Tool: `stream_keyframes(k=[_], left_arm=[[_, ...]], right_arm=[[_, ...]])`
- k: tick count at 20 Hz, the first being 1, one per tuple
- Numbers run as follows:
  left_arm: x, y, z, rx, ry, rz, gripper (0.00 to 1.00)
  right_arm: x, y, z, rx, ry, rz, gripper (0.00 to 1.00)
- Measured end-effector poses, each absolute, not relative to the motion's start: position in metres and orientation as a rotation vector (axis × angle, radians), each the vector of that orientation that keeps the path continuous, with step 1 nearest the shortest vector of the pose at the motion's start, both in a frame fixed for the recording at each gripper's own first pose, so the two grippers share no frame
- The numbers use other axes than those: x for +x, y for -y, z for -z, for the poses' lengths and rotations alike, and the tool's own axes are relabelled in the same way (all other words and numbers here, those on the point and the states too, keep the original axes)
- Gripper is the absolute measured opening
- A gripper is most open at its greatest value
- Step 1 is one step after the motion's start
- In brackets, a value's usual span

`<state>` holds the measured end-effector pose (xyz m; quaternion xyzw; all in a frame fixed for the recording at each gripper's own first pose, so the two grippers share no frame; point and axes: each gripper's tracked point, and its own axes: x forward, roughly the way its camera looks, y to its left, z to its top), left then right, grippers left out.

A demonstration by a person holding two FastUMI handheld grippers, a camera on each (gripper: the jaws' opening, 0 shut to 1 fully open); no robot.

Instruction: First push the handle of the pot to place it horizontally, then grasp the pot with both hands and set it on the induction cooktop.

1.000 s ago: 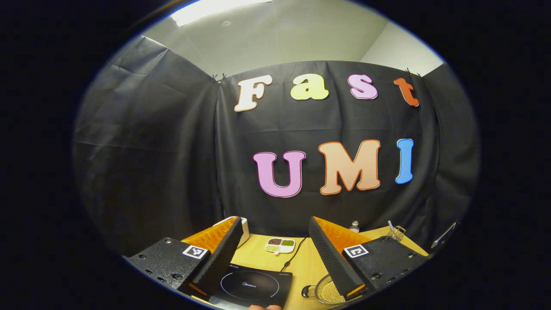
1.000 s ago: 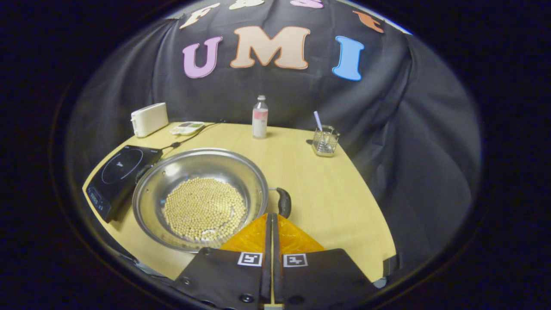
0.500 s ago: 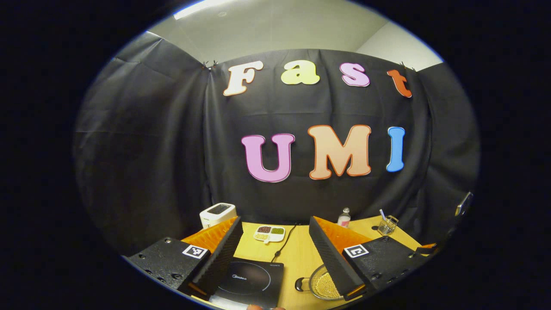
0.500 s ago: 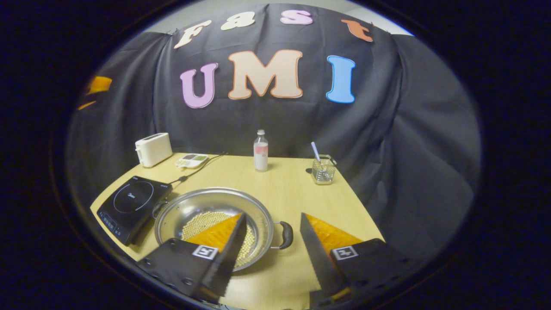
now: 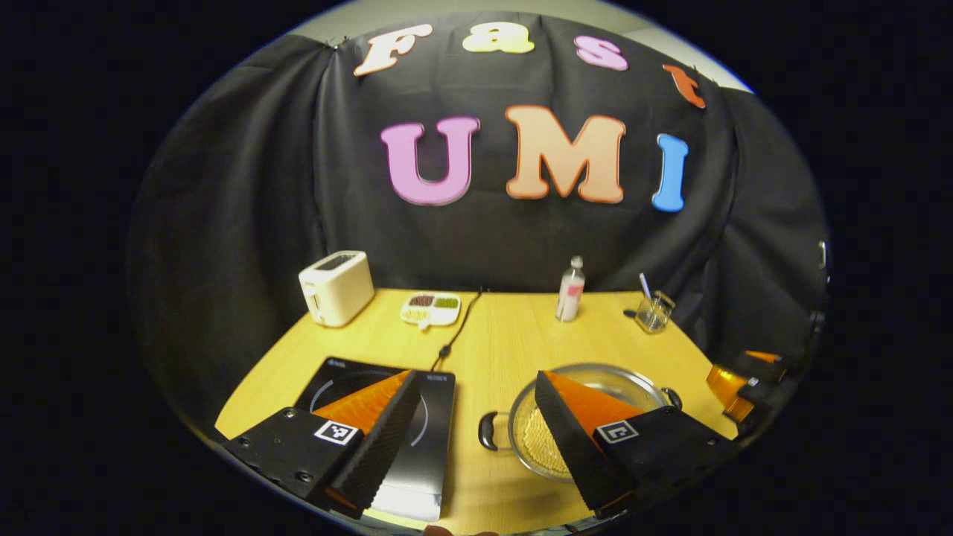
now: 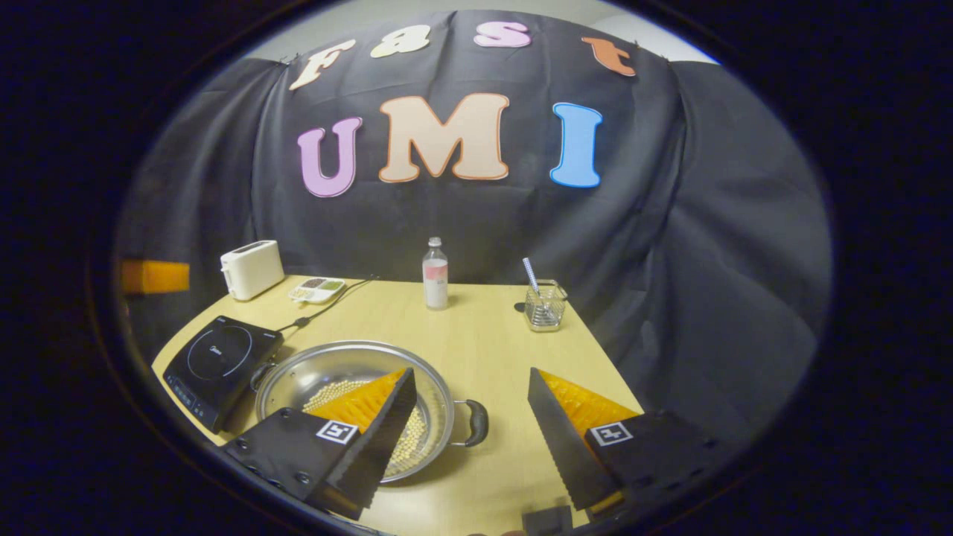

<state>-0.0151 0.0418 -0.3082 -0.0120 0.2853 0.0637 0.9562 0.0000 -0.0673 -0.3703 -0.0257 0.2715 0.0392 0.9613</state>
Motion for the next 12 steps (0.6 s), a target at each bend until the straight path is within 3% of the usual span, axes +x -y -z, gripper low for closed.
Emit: stream_keyframes(k=[12], left_arm=[[-0.018,-0.018,0.43,-0.129,-0.897,-0.052,1.0]], right_arm=[[0.008,0.083,0.426,-0.064,-0.695,-0.057,0.99]])
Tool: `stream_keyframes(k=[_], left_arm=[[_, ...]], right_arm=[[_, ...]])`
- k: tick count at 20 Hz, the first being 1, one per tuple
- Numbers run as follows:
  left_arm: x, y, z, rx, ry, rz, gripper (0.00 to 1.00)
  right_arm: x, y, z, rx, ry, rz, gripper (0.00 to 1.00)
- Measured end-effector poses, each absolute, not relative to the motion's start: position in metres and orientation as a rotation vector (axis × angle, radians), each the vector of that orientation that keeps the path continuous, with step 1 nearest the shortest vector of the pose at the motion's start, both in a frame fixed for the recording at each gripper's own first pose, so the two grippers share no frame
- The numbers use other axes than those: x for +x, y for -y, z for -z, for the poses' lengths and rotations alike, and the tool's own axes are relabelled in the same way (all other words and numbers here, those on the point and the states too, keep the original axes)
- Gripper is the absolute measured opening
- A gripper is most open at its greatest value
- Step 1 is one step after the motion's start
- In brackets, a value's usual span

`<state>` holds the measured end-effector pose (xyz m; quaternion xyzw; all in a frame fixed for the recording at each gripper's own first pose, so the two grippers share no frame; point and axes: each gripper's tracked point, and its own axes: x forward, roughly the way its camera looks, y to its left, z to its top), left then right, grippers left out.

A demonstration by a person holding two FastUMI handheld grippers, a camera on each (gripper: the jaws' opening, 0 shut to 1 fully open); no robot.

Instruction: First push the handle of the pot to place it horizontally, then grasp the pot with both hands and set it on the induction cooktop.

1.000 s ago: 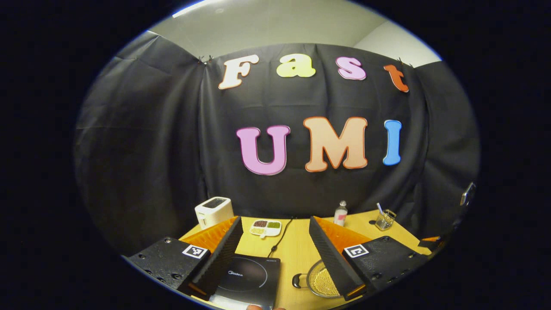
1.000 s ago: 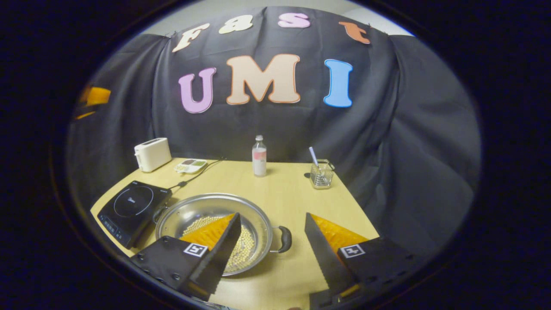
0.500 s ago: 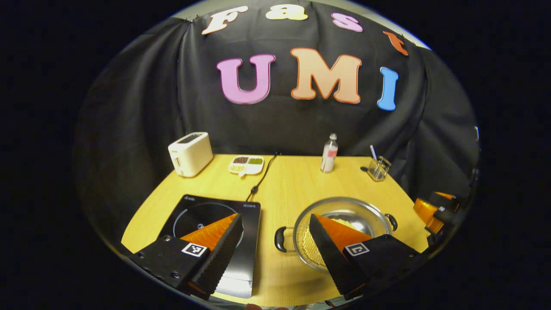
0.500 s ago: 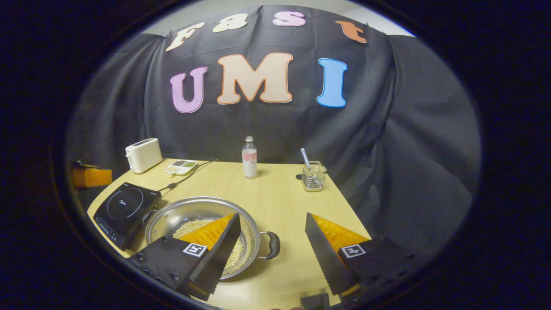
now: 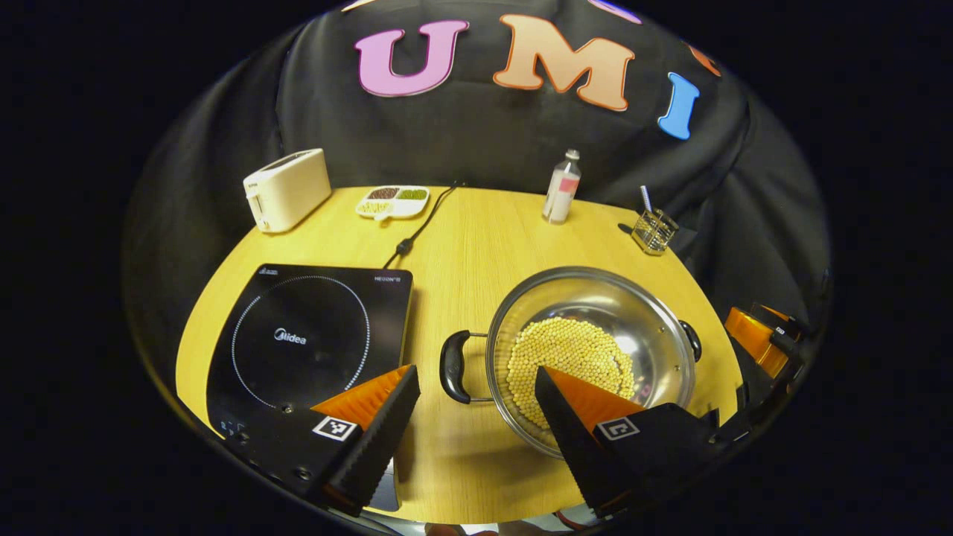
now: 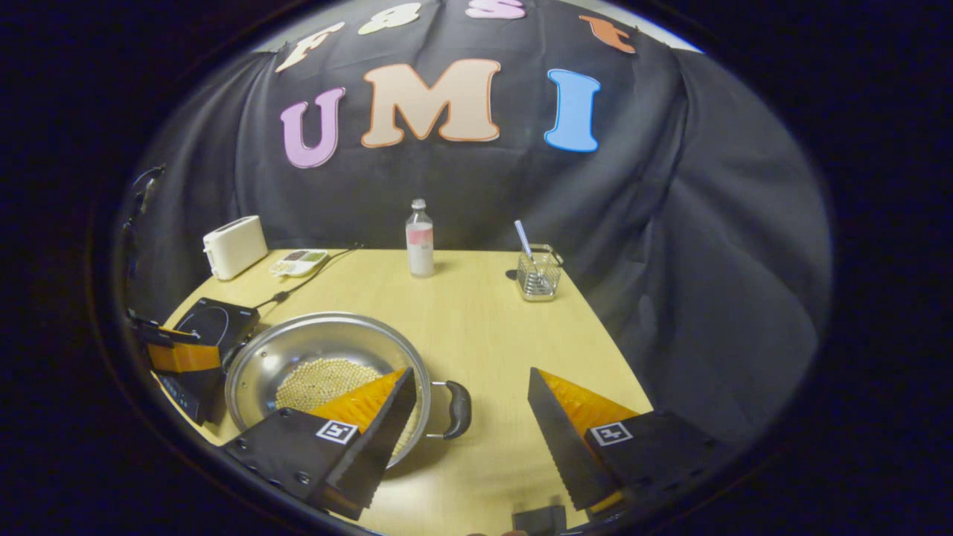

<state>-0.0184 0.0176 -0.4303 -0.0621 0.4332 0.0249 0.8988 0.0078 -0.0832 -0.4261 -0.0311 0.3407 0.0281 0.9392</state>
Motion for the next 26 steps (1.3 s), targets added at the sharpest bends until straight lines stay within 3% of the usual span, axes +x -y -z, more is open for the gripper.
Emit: stream_keyframes(k=[16,26], left_arm=[[-0.014,-0.034,0.484,-0.121,-1.035,-0.093,1.0],[-0.014,-0.032,0.5,-0.142,-1.072,-0.107,1.0]], right_arm=[[0.01,0.081,0.497,-0.006,-0.887,-0.073,0.98],[0.018,0.075,0.5,0.123,-0.927,-0.101,0.94]])
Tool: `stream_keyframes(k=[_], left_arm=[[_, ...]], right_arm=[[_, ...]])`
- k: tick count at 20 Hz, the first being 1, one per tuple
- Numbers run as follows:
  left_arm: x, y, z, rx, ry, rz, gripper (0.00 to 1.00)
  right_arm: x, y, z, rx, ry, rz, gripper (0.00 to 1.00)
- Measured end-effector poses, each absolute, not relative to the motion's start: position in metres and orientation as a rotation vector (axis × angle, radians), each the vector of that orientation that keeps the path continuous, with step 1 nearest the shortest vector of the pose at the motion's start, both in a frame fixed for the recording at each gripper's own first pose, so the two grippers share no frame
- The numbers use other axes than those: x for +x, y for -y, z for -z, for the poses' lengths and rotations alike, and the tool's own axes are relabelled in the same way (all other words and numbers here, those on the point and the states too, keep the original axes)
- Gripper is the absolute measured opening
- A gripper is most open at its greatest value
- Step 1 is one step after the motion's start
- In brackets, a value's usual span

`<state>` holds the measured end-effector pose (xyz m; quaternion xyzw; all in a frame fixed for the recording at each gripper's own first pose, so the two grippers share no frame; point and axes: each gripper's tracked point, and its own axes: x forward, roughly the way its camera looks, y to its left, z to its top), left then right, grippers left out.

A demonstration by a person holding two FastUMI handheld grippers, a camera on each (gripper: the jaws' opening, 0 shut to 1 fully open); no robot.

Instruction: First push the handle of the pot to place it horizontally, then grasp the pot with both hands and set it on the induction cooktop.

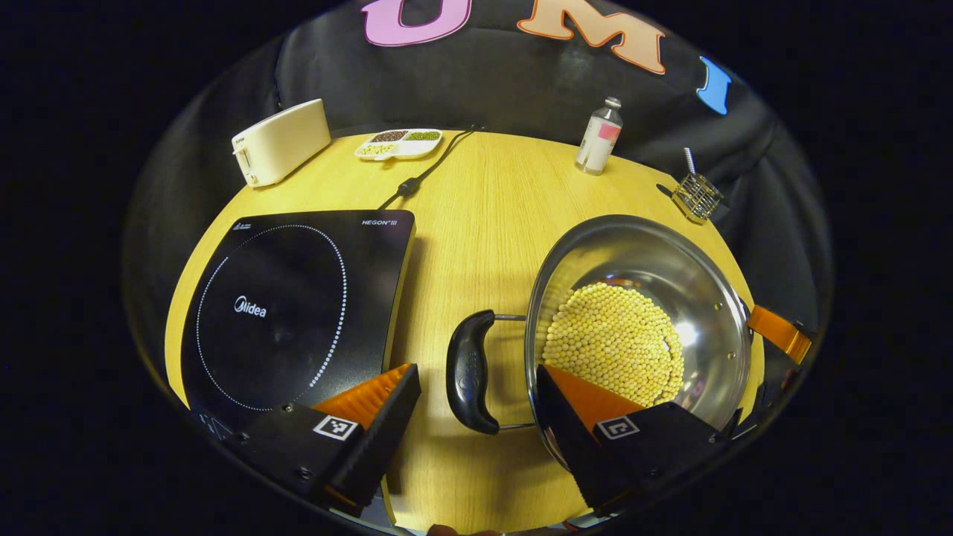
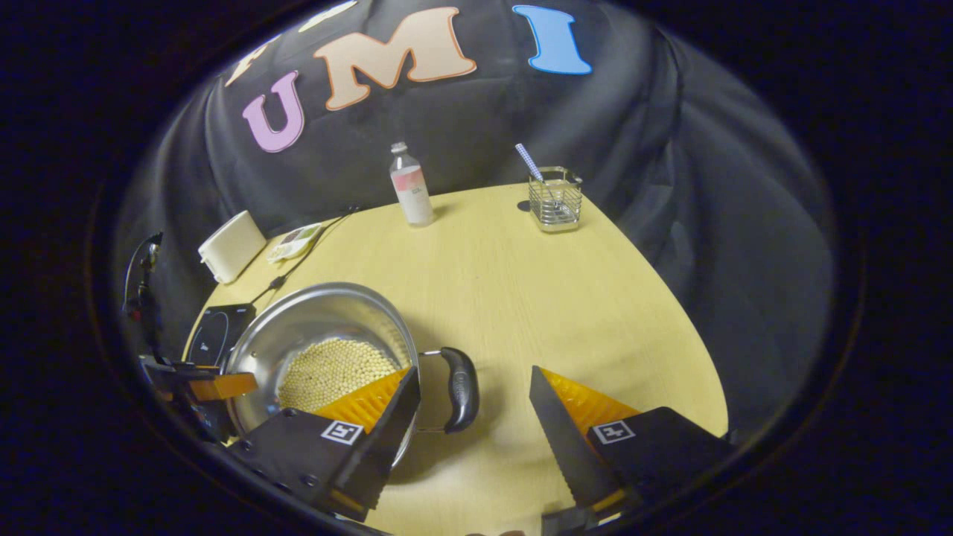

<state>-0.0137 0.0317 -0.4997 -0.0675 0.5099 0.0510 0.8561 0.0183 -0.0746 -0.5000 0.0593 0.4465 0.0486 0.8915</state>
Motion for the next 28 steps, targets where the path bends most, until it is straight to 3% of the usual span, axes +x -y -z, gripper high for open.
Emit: stream_keyframes(k=[14,16,17,18,24,25,28], left_arm=[[-0.01,-0.022,0.512,-0.146,-1.112,-0.073,0.95],[-0.009,-0.017,0.512,-0.148,-1.115,-0.059,0.84],[-0.008,-0.018,0.512,-0.136,-1.119,-0.064,0.78],[-0.008,-0.018,0.513,-0.138,-1.119,-0.065,0.75],[-0.007,-0.017,0.512,-0.197,-1.126,-0.067,0.67],[-0.007,-0.017,0.511,-0.206,-1.122,-0.069,0.66],[-0.006,-0.017,0.512,-0.211,-1.12,-0.07,0.63]], right_arm=[[0.014,0.048,0.547,0.074,-1.095,-0.193,0.95],[0.012,0.048,0.551,0.063,-1.11,-0.196,0.91],[0.012,0.046,0.551,0.067,-1.115,-0.197,0.75],[0.011,0.046,0.553,0.064,-1.12,-0.2,0.75],[0.01,0.04,0.56,0.121,-1.155,-0.191,0.58],[0.009,0.042,0.553,0.121,-1.156,-0.192,0.52],[0.011,0.041,0.552,0.129,-1.161,-0.187,0.5]])
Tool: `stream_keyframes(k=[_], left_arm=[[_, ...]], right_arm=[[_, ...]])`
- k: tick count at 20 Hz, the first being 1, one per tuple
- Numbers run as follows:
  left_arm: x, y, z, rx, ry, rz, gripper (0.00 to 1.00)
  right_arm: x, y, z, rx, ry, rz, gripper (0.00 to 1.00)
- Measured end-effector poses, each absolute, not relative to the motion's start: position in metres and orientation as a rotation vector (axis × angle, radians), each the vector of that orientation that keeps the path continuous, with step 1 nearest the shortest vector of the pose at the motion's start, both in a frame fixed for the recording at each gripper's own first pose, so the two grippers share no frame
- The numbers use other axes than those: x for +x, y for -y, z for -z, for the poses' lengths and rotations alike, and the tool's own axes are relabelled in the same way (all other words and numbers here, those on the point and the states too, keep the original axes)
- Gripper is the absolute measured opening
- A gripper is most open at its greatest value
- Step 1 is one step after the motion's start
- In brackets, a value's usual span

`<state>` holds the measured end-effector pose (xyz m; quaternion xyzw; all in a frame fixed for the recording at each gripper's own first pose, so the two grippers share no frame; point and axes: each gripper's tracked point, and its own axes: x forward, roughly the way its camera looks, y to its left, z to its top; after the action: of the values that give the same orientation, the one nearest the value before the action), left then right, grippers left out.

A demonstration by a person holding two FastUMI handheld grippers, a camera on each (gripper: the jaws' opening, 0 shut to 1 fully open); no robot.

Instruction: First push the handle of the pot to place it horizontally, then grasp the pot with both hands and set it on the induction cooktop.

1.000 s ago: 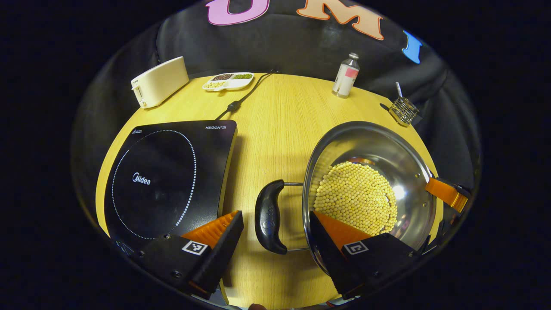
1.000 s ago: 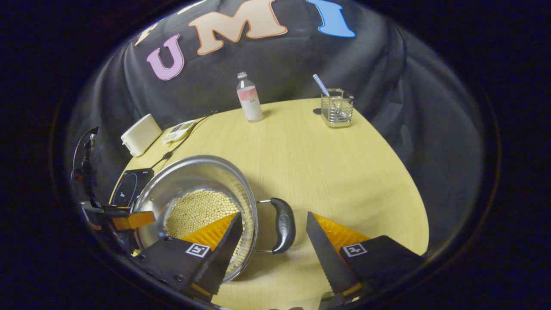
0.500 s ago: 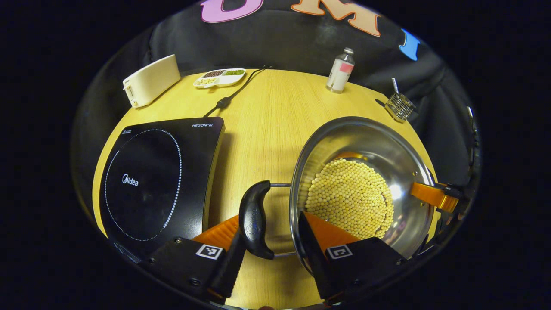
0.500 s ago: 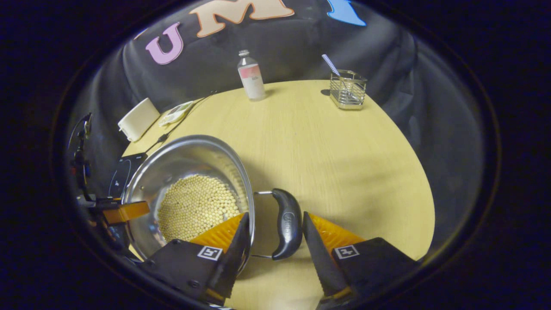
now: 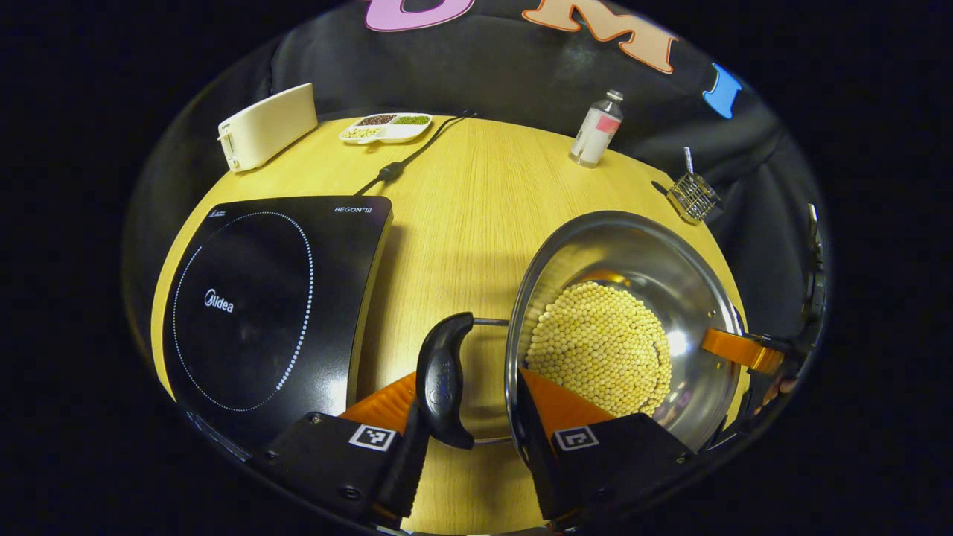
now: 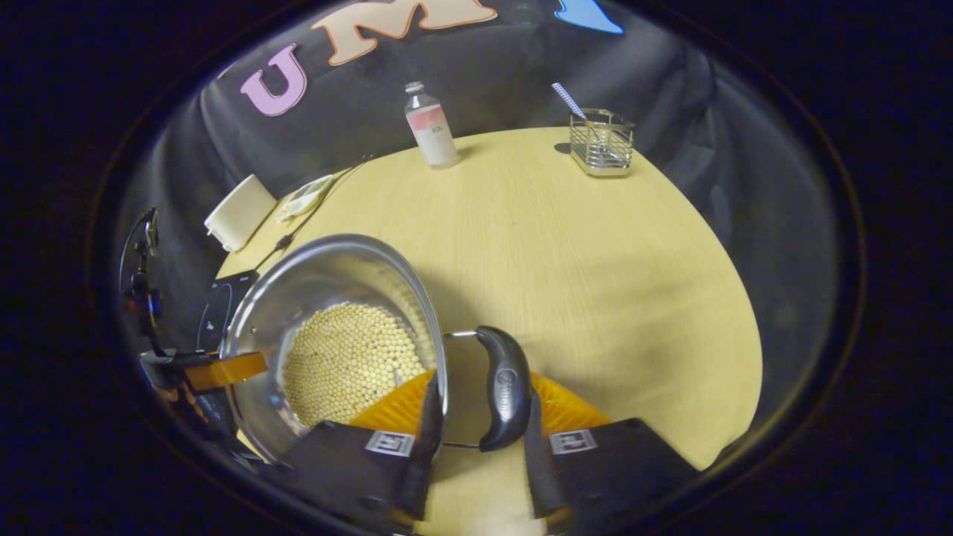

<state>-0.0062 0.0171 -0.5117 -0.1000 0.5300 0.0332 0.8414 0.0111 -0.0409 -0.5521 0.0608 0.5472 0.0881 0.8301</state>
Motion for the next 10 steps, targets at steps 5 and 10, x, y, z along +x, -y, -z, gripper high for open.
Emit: stream_keyframes(k=[5,10], left_arm=[[-0.0042,-0.017,0.5112,-0.225,-1.116,-0.074,0.6],[-0.0038,-0.0182,0.5085,-0.226,-1.115,-0.075,0.6]], right_arm=[[0.0099,0.0405,0.5545,0.128,-1.155,-0.181,0.5],[0.0099,0.0407,0.5539,0.128,-1.156,-0.174,0.44]])
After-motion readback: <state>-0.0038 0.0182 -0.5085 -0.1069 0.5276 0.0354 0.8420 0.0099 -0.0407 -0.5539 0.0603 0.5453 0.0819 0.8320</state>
